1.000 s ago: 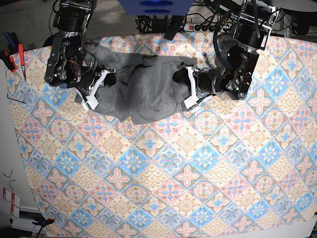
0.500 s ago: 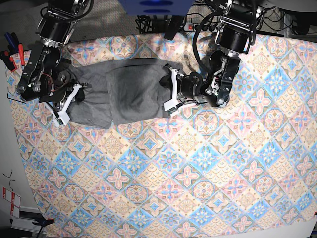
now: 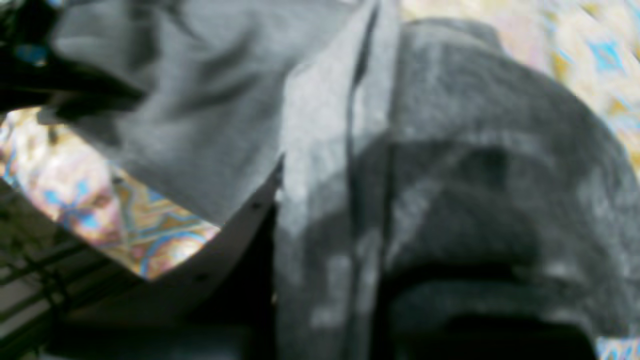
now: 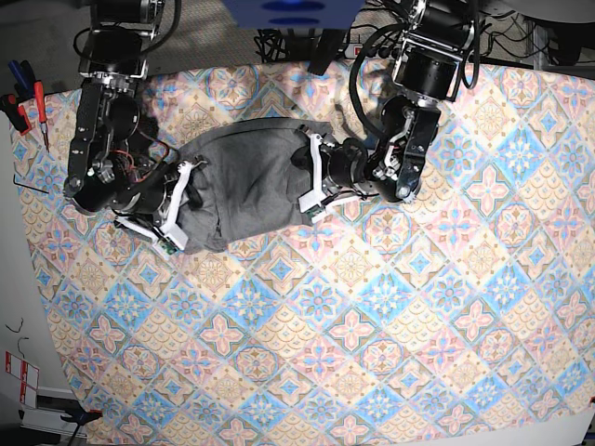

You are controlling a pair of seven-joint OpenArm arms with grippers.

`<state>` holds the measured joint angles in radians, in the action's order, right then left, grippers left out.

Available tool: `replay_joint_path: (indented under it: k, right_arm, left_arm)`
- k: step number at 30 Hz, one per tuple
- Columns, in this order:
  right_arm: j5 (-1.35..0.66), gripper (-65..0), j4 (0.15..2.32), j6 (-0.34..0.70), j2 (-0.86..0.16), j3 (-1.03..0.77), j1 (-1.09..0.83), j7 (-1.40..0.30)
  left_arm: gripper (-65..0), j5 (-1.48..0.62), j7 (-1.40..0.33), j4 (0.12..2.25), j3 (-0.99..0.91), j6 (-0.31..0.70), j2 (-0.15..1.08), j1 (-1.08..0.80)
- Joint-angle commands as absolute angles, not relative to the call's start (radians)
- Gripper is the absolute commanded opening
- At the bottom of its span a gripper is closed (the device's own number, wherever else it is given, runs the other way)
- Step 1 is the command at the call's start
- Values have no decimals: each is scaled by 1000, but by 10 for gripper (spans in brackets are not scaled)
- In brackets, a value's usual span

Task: Fold the T-shirt properly
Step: 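Push both shirt ends toward each other with both grippers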

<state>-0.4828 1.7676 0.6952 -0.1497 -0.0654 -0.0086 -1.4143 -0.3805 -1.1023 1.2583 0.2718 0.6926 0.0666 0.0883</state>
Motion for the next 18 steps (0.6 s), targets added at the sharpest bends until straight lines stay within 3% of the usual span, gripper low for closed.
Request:
replay_joint_path:
  k: [1, 12, 18]
  right_arm:
    - [-504, -633, 1788, 698, -157, -41, 8, -1396]
    - [-443, -619, 1788, 698, -157, 260, 42, -1396]
    - [-211, -400, 1788, 698, -156, 533, 47, -1396]
  left_arm:
    - [-630, -395, -1098, 1271, 272, 698, 62, 96]
    - [-629, -398, -1098, 1271, 272, 698, 62, 87]
    - [-629, -398, -1098, 1271, 271, 698, 64, 87]
